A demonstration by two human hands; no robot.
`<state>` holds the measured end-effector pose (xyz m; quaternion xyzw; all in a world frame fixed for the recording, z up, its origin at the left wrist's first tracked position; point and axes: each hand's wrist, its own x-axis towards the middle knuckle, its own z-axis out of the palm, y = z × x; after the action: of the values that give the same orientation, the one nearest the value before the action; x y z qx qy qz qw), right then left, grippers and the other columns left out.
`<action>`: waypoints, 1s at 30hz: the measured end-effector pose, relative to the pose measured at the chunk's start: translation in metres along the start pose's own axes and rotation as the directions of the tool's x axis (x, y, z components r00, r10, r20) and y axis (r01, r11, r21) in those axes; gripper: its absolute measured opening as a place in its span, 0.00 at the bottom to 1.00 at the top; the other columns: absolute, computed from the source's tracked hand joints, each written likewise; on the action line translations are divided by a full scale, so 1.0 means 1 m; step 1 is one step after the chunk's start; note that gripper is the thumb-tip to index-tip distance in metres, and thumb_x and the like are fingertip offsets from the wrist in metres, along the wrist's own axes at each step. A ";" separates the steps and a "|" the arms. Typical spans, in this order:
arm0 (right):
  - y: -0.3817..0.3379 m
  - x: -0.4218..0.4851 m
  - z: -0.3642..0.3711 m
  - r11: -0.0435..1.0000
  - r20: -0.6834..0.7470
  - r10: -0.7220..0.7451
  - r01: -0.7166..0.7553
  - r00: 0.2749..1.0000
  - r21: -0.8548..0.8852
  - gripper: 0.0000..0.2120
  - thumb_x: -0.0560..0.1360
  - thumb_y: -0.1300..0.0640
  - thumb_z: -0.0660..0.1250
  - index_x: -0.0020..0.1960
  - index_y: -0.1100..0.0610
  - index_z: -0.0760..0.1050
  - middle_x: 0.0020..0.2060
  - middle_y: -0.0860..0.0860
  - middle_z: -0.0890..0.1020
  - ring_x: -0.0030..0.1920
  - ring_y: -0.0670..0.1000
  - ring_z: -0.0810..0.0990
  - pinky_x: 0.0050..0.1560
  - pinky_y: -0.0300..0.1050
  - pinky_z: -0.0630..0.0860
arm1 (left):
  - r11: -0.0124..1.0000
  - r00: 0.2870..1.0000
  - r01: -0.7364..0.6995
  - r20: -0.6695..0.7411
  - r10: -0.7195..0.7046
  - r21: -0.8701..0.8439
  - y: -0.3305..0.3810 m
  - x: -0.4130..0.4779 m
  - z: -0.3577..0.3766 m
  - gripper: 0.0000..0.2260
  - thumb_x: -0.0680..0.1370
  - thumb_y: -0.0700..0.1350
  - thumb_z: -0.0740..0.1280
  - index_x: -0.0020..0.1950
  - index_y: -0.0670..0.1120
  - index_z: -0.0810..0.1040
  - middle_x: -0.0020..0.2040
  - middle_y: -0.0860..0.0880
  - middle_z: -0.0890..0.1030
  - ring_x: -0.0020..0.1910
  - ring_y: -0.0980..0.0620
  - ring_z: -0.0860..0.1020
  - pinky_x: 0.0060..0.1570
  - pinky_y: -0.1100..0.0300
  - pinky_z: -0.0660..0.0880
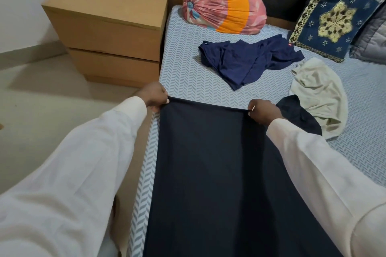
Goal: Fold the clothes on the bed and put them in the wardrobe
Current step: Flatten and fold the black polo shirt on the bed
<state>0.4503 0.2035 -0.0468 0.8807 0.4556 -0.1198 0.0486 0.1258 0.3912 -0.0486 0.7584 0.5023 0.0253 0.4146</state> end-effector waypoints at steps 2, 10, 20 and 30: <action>-0.003 0.001 0.001 1.000 -0.049 0.013 -0.013 0.999 0.014 0.04 0.74 0.56 0.65 0.48 0.48 0.73 0.52 0.52 0.79 0.55 0.57 0.78 0.51 0.48 0.72 | 1.000 0.989 0.024 -0.146 -0.022 0.013 -0.003 0.002 0.002 0.06 0.73 0.38 0.65 0.41 0.40 0.81 0.39 0.41 0.84 0.38 0.42 0.82 0.39 0.53 0.80; -0.002 0.003 0.015 0.999 0.017 -0.010 0.010 1.000 0.034 0.20 0.77 0.58 0.63 0.68 0.55 0.66 0.63 0.61 0.70 0.59 0.65 0.76 0.59 0.54 0.72 | 0.998 0.923 0.069 -0.381 -0.059 0.012 -0.011 -0.010 0.034 0.09 0.76 0.48 0.70 0.48 0.42 0.80 0.49 0.43 0.83 0.48 0.42 0.79 0.43 0.56 0.74; -0.009 -0.114 0.038 0.891 -0.228 -0.156 0.236 0.961 0.388 0.27 0.73 0.68 0.65 0.71 0.59 0.68 0.67 0.60 0.68 0.64 0.61 0.73 0.68 0.49 0.68 | 0.944 0.958 0.274 0.140 -0.250 -0.185 -0.018 -0.103 0.031 0.15 0.70 0.54 0.77 0.39 0.47 0.75 0.35 0.49 0.74 0.33 0.51 0.68 0.36 0.61 0.67; -0.039 -0.294 0.094 0.760 -0.104 -0.355 0.352 0.929 0.546 0.21 0.76 0.61 0.67 0.67 0.52 0.72 0.61 0.48 0.72 0.56 0.49 0.79 0.58 0.48 0.77 | 0.892 0.910 0.388 0.250 -0.331 -0.233 -0.038 -0.245 0.084 0.19 0.70 0.47 0.77 0.34 0.48 0.66 0.30 0.49 0.64 0.26 0.52 0.61 0.27 0.63 0.60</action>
<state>0.2391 -0.0251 -0.0620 0.7543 0.5583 -0.2562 -0.2316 0.0145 0.1543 -0.0355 0.5847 0.5809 -0.0596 0.5632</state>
